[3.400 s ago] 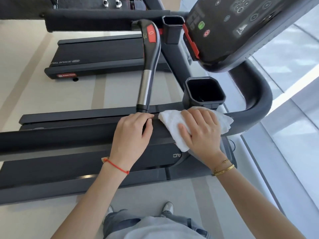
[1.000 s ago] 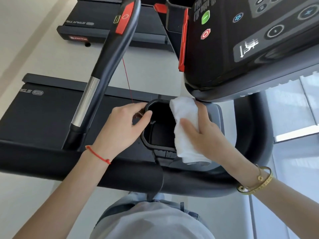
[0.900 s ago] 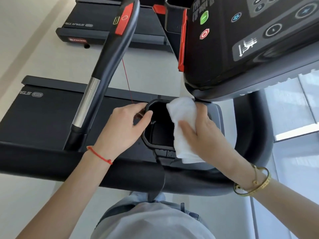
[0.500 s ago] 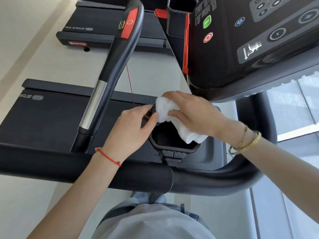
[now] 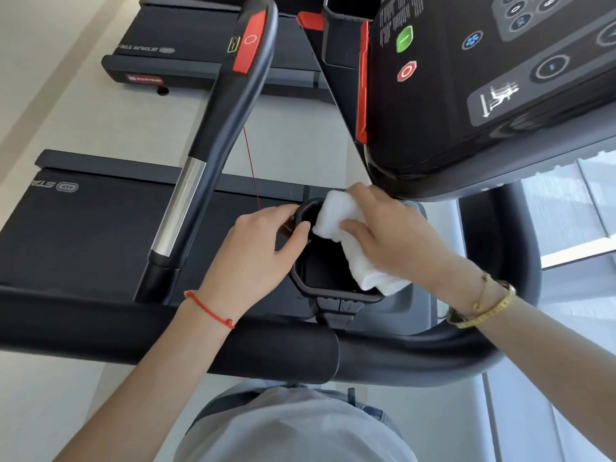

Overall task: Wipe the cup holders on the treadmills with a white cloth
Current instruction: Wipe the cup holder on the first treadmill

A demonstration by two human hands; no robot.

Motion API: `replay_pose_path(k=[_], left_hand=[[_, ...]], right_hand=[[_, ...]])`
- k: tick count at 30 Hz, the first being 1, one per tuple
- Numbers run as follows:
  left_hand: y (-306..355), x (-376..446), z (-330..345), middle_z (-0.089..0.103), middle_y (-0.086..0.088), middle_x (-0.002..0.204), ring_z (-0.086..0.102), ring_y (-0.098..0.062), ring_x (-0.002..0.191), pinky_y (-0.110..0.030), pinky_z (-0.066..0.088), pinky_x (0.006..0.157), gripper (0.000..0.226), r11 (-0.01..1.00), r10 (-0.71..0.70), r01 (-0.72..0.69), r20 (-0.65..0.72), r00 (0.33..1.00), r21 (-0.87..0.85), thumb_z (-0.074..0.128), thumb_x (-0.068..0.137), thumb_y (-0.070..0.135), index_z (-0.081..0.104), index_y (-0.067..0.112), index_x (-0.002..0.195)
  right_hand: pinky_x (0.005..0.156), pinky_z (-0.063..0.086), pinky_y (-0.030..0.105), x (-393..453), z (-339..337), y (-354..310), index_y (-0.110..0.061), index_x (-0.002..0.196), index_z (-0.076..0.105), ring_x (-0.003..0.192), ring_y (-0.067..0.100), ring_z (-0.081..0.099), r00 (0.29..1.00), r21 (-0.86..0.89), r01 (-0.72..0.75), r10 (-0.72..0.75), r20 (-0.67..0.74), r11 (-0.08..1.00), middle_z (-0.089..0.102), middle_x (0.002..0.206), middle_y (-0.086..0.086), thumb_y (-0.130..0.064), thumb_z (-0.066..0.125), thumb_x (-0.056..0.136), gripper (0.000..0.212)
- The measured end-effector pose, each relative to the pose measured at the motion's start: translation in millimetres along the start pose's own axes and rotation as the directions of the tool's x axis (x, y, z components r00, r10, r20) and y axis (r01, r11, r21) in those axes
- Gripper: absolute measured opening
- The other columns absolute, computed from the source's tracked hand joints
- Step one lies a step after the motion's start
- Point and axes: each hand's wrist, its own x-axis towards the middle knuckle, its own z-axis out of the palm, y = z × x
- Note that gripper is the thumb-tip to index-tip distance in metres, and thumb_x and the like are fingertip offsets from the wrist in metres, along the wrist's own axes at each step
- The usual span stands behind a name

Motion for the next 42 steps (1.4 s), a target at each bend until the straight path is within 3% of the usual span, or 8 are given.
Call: replay_pose_path(k=[3, 6, 16, 20, 23, 28, 36, 42], left_hand=[[-1.9, 0.4, 0.8, 0.068, 0.01, 0.091, 0.065, -0.012, 0.088, -0.04, 0.055, 0.08, 0.043, 1.0, -0.011, 0.011, 0.007, 1.0, 0.011, 0.042, 0.095, 0.05, 0.067, 0.022, 0.116], [-2.5, -0.2, 1.1, 0.068, 0.009, 0.089, 0.065, -0.013, 0.086, -0.04, 0.055, 0.079, 0.038, 1.0, -0.013, 0.013, 0.003, 1.0, 0.013, 0.044, 0.094, 0.047, 0.068, 0.022, 0.111], [-1.3, -1.0, 1.2, 0.071, 0.012, 0.095, 0.067, -0.007, 0.09, -0.038, 0.056, 0.085, 0.042, 1.0, -0.005, 0.005, -0.023, 1.0, 0.008, 0.044, 0.094, 0.051, 0.068, 0.024, 0.115], [0.4, -1.2, 1.3, 0.071, 0.009, 0.095, 0.067, -0.008, 0.089, -0.036, 0.056, 0.084, 0.034, 1.0, 0.005, -0.005, -0.02, 1.0, 0.003, 0.048, 0.097, 0.042, 0.069, 0.021, 0.113], [3.6, -2.0, 1.3, 0.071, 0.01, 0.094, 0.067, -0.005, 0.089, -0.032, 0.055, 0.084, 0.028, 1.0, 0.016, -0.015, -0.031, 0.999, 0.005, 0.051, 0.098, 0.036, 0.069, 0.02, 0.111], [3.9, -2.8, 1.8, 0.071, 0.009, 0.093, 0.066, -0.005, 0.087, -0.031, 0.055, 0.084, 0.027, 1.0, 0.019, -0.018, -0.054, 0.998, 0.015, 0.052, 0.099, 0.034, 0.069, 0.021, 0.115], [2.8, -3.3, 3.0, 0.072, 0.008, 0.095, 0.067, -0.007, 0.089, -0.035, 0.056, 0.086, 0.033, 1.0, 0.014, -0.012, -0.062, 0.998, 0.026, 0.052, 0.098, 0.037, 0.068, 0.019, 0.121], [5.4, -4.7, 2.7, 0.072, 0.008, 0.093, 0.067, -0.008, 0.088, -0.035, 0.056, 0.086, 0.029, 1.0, 0.016, -0.015, -0.061, 0.998, 0.02, 0.054, 0.099, 0.034, 0.069, 0.019, 0.118]], right_hand=[[0.062, 0.034, 0.032, 18.6, 4.3, -13.4, -0.016, 0.124, 0.044, 0.093, 0.028, 0.059, 0.995, -0.178, 0.09, -0.098, -0.037, 0.98, 0.059, 0.105, 0.001, -0.038, 0.05, 0.096, 0.036], [0.06, 0.032, 0.031, 19.8, 5.3, -10.5, -0.016, 0.123, 0.045, 0.088, 0.027, 0.059, 0.992, -0.157, 0.109, -0.117, -0.045, 0.982, 0.059, 0.102, 0.0, -0.043, 0.049, 0.096, 0.038], [0.073, 0.032, 0.031, -25.4, 1.0, -2.7, -0.014, 0.137, 0.033, 0.103, 0.033, 0.055, 0.973, 0.277, -0.226, 0.231, 0.016, 0.934, 0.052, 0.126, 0.01, -0.029, 0.052, 0.098, 0.046], [0.064, 0.036, 0.032, -48.4, 9.3, -10.7, -0.01, 0.133, 0.027, 0.088, 0.025, 0.051, 0.932, 0.405, -0.355, 0.353, 0.081, 0.843, 0.049, 0.117, 0.009, -0.03, 0.053, 0.097, 0.048], [0.056, 0.034, 0.028, -43.7, 9.0, -10.1, -0.009, 0.12, 0.028, 0.085, 0.025, 0.052, 0.92, 0.454, -0.385, 0.375, 0.117, 0.803, 0.052, 0.113, 0.013, -0.027, 0.053, 0.097, 0.038], [0.074, 0.035, 0.03, -22.3, 0.9, -6.7, -0.009, 0.139, 0.028, 0.099, 0.029, 0.054, 0.925, 0.502, -0.37, 0.361, 0.119, 0.782, 0.055, 0.117, 0.015, -0.025, 0.05, 0.099, 0.048], [0.047, 0.031, 0.016, -63.2, 22.2, -12.4, -0.019, 0.082, 0.027, 0.06, 0.006, 0.037, 0.883, 0.565, -0.441, 0.45, 0.134, 0.698, 0.036, 0.072, -0.005, -0.026, 0.051, 0.097, 0.029], [0.05, 0.028, 0.025, -40.4, 8.7, -12.2, -0.005, 0.107, 0.03, 0.065, 0.016, 0.046, 0.936, 0.399, -0.347, 0.343, 0.083, 0.849, 0.046, 0.092, 0.007, -0.023, 0.05, 0.099, 0.028]])
